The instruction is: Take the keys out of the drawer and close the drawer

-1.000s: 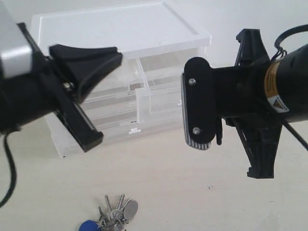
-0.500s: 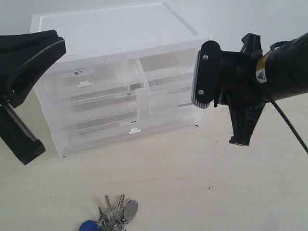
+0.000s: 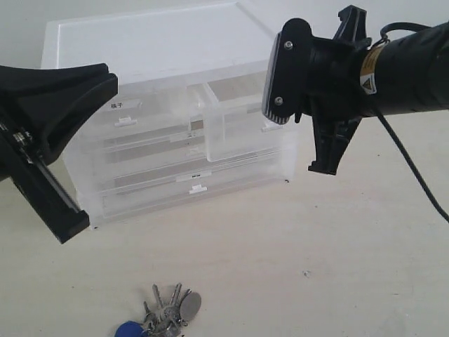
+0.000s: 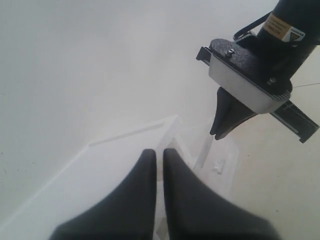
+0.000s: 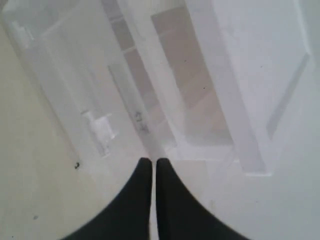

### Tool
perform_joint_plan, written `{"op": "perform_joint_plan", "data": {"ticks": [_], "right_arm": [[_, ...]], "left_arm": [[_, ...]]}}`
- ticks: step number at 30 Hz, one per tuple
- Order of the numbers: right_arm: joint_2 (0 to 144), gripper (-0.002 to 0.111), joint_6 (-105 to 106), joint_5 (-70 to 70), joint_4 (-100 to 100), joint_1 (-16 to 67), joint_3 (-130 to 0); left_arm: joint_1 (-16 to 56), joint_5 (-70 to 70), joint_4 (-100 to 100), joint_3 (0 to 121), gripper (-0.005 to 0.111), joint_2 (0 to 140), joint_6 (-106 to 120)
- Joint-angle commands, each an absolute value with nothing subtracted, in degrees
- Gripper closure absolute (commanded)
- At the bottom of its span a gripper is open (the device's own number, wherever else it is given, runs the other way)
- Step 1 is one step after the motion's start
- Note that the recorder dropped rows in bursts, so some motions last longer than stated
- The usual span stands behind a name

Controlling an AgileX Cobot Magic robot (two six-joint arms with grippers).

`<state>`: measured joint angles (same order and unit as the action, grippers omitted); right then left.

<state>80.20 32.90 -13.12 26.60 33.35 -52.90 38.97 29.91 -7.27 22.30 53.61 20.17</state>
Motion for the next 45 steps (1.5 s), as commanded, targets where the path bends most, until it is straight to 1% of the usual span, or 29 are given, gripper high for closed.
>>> {"op": "perform_joint_plan", "data": {"ticks": [1, 7, 13, 16, 18, 20, 21, 23, 26, 29, 31, 32, 36, 39, 45], "right_arm": [[80.77, 0.108, 32.34, -9.78, 27.42, 32.97, -53.31], [82.57, 0.108, 30.05, -5.99, 27.42, 32.55, -53.31], [77.78, 0.108, 28.81, -4.92, 27.42, 32.55, -53.31], [74.34, 0.108, 17.09, -2.1, 27.42, 30.8, -53.6], [73.84, 0.108, 5.76, -1.19, 27.12, 26.88, -55.14], [75.05, 0.108, -8.66, -3.32, 25.22, 20.44, -57.96], [75.85, 0.108, -13.38, -4.91, 24.57, 18.45, -59.5], [78.38, 0.108, -16.77, -9.44, 24.13, 15.3, -62.26], [82.78, 0.108, -11.4, -16.42, 16.99, 14.33, -66.55], [87.44, 0.108, 12.08, -26.9, -3.72, 14.21, -73.23], [89.56, 0.108, 23.51, -33.9, -17.76, 12.85, -78.97], [90.46, 0.108, 27.91, -36.39, -22.37, 12.12, -81.34], [92.21, 0.108, 26.57, -34.24, -18.53, 10.42, -83.99], [94.11, 0.108, 26.0, -32.36, -19.9, 9.88, -83.99], [97.02, 0.108, 32.24, -33.48, -28.48, 9.88, -84.07]], "left_arm": [[38.89, 30.11, -6.49, 21.96, 0.102, 53.71, 20.41], [38.89, 29.53, -6.49, 21.96, 0.102, 53.71, 20.41], [38.89, 29.14, -5.51, 21.96, 0.102, 53.71, 20.56], [37.98, 32.31, 10.5, 21.96, 0.102, 53.71, 24.35], [36.14, 35.9, 29.49, 22.09, 0.102, 53.71, 32.89], [34.29, 39.47, 46.48, 23.05, 0.102, 53.71, 39.36], [33.05, 39.59, 52.52, 24.07, 0.102, 53.71, 42.77], [30.53, 38.19, 56.02, 26.24, 0.102, 54.44, 46.06], [24.9, 30.17, 53.07, 32.17, 0.102, 58.68, 39.19], [17.35, 12.0, 51.58, 40.93, 0.102, 64.86, 37.26], [12.61, 4.7, 51.87, 45.48, 0.102, 68.25, 36.58], [11.17, 3.18, 52.06, 46.65, 0.102, 69.12, 36.53], [5.51, 0.48, 52.06, 48.39, 0.102, 70.06, 36.34], [2.51, -2.88, 51.6, 48.39, 0.102, 71.84, 36.34], [2.04, -8.18, 51.6, 48.79, 0.102, 80.19, 37.25]]}}
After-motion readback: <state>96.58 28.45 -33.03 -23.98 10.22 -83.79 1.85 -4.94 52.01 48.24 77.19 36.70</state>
